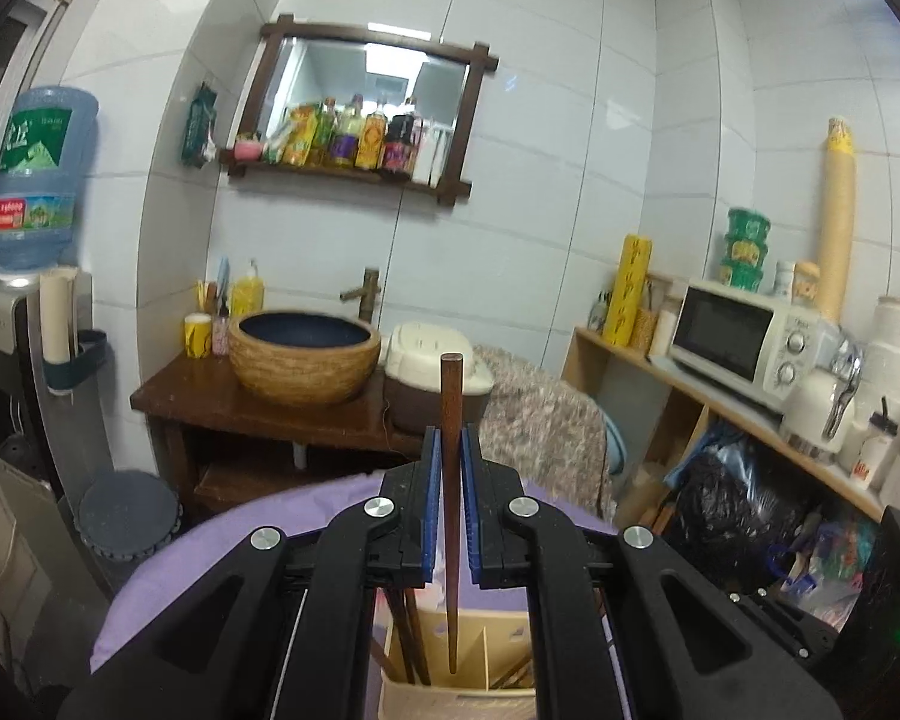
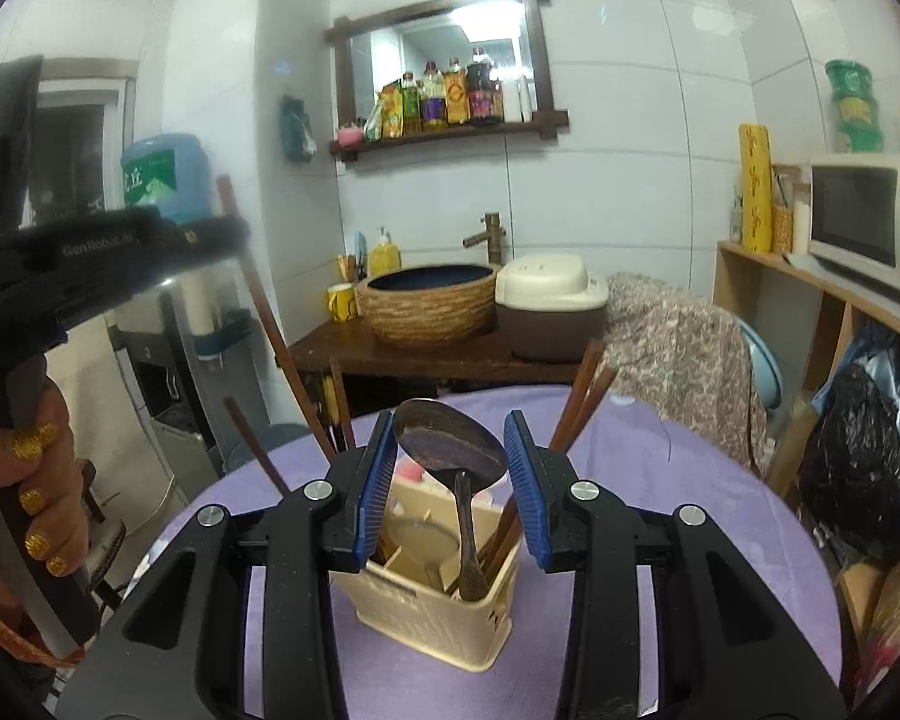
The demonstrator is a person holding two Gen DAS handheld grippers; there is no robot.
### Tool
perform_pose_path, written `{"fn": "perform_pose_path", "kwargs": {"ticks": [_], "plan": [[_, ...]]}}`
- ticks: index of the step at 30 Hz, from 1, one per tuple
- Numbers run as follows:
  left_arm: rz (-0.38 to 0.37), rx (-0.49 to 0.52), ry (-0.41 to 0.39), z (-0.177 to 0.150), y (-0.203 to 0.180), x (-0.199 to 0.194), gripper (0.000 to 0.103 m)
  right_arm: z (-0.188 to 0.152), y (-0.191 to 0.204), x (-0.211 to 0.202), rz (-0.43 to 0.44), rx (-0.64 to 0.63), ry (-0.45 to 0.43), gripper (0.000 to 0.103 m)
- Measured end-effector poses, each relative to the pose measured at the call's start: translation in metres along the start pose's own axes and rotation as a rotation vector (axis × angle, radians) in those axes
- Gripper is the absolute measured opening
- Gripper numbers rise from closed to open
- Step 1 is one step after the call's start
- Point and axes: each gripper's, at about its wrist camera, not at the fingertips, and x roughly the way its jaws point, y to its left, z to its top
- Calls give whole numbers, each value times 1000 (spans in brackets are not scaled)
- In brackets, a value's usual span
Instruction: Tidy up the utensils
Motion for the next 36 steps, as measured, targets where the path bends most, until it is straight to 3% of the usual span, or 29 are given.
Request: {"fn": "perform_pose_path", "kwargs": {"ticks": [6, 14, 22, 25, 27, 30, 31, 33, 34, 35, 36], "plan": [[-4, 30, 76, -37, 1, 10, 8, -32, -3, 9, -4, 11, 38, 38], [12, 60, 162, -64, 5, 30, 8, -62, -2, 23, 1, -2, 80, 37], [18, 68, 156, -62, 9, 27, 8, -65, 4, 27, -32, -41, 76, 37], [14, 67, 145, -62, 9, 24, 8, -68, 4, 26, -37, -44, 73, 46], [7, 70, 138, -61, 9, 20, 9, -70, 4, 25, -41, -43, 67, 59], [-3, 69, 115, -60, 9, 9, 10, -71, 4, 21, -41, -45, 53, 65], [-6, 67, 103, -58, 10, 4, 16, -72, 4, 20, -43, -48, 52, 68], [-7, 64, 76, -58, 11, -7, 36, -73, 7, 14, -47, -68, 39, 73], [-4, 65, 51, -58, 12, -16, 52, -74, 9, 11, -55, -81, 32, 73], [2, 70, 28, -58, 12, -24, 60, -75, 12, 7, -66, -96, 24, 79], [4, 75, 12, -59, 11, -30, 62, -76, 14, 4, -72, -106, 15, 85]]}}
